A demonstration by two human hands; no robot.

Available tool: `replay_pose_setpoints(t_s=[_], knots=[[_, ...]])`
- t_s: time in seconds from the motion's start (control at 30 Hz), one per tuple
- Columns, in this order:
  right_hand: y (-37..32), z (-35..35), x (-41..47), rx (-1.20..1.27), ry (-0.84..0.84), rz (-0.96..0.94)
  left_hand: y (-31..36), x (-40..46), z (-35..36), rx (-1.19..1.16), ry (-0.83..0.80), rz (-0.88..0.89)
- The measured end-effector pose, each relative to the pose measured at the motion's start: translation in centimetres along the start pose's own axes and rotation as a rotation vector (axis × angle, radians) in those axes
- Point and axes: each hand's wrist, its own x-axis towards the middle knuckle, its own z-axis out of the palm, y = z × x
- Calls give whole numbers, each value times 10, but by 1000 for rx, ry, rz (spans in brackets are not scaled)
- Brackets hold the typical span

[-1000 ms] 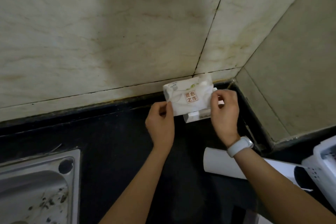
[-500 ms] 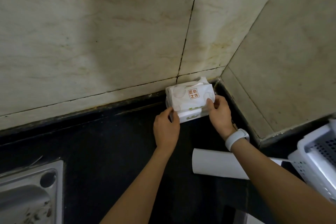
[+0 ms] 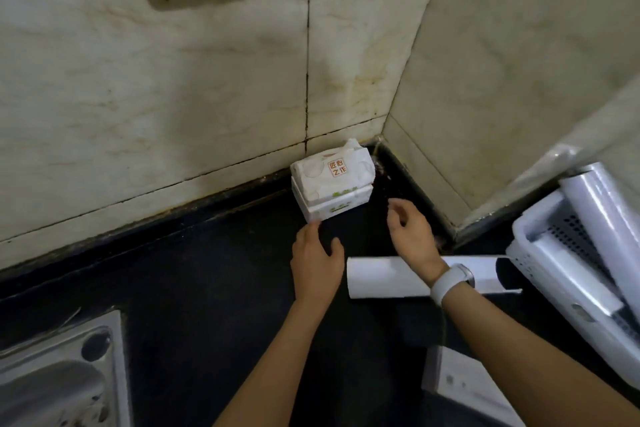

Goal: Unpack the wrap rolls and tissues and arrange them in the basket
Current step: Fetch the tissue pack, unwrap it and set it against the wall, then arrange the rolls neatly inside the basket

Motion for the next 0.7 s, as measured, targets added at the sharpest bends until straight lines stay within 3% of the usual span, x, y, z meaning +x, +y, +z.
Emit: replay_pose_setpoints(t_s=[0.2,0.43,0.7], knots=[[38,-88,-98,129,32,-28,17,-88,21,-27,-180,101],[109,-200,-182,133,206,154,86,-146,92,33,-394,337],[169,-292,-226,114,337,244,136,-185,186,303,-555,630]])
